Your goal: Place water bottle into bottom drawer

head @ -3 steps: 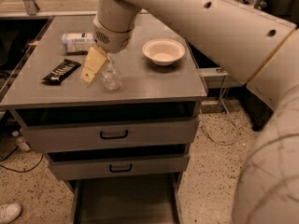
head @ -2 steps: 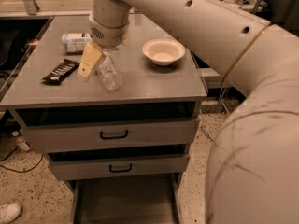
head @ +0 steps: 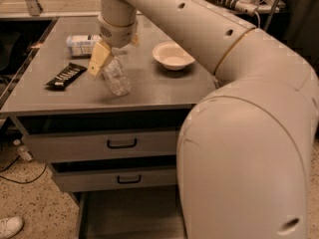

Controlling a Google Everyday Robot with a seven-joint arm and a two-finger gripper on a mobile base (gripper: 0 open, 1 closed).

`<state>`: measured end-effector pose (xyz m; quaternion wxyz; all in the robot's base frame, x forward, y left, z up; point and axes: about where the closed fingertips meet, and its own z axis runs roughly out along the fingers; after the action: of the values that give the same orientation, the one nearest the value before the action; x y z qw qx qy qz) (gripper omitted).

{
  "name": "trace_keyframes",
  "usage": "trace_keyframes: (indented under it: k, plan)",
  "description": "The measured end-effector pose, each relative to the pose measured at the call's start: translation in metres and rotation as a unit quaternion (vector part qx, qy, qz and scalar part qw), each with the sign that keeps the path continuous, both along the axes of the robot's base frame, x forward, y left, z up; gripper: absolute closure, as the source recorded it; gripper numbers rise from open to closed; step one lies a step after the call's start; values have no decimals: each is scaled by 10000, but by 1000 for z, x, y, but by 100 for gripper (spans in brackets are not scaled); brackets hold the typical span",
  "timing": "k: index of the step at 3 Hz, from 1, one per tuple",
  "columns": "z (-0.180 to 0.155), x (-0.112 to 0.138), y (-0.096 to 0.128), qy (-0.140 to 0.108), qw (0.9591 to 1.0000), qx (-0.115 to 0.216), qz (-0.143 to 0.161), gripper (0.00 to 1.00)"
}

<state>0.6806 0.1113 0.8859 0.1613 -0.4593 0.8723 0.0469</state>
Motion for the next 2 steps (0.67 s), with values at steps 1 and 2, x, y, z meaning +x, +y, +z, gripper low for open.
trace_keyframes:
  k: [1,2]
  plan:
    - [-19,16,-7,171,9996,8,-235,0]
    - [-42,22,-10,421,9982,58,-427,0]
